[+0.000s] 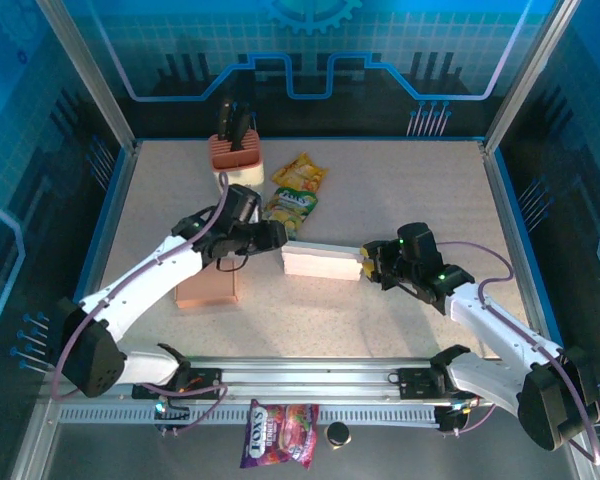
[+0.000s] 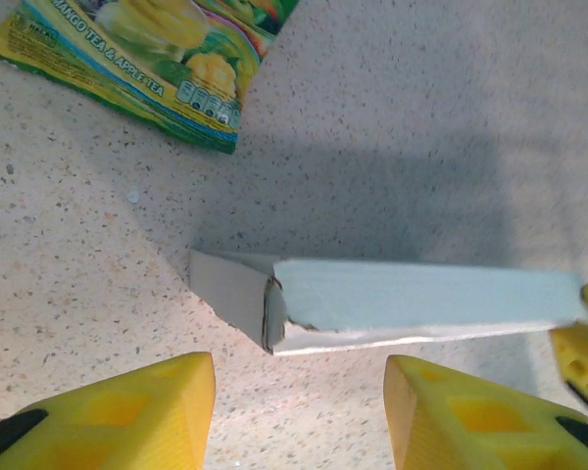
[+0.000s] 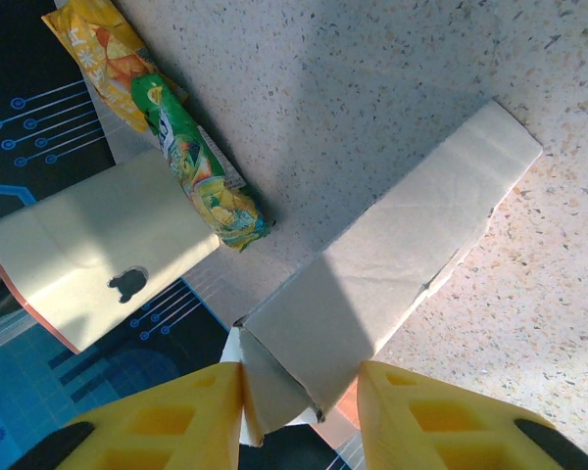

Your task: Fold the paper box

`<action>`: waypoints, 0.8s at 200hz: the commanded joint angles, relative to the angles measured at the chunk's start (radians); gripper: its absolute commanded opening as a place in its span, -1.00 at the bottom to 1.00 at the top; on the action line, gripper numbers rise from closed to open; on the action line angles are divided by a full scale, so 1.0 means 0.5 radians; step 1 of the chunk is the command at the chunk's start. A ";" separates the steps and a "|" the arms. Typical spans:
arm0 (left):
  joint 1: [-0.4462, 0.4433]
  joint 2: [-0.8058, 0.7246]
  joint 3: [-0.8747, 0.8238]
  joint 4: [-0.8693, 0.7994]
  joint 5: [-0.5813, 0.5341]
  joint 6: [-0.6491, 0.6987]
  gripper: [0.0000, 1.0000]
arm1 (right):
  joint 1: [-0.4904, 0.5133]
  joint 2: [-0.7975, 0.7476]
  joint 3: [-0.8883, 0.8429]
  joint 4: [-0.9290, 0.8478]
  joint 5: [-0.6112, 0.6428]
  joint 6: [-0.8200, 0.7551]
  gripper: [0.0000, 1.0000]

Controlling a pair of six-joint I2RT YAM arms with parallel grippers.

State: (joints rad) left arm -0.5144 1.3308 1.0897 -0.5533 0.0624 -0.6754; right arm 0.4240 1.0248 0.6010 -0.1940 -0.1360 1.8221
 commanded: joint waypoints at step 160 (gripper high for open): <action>0.128 0.127 -0.246 0.319 0.400 -0.345 -0.27 | -0.020 -0.006 -0.078 -0.084 -0.009 -0.020 -0.29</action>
State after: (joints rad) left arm -0.4591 1.4017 0.9913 -0.4110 0.2337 -0.8185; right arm 0.4240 1.0248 0.5945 -0.1875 -0.1394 1.8214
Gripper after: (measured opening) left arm 0.370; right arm 0.358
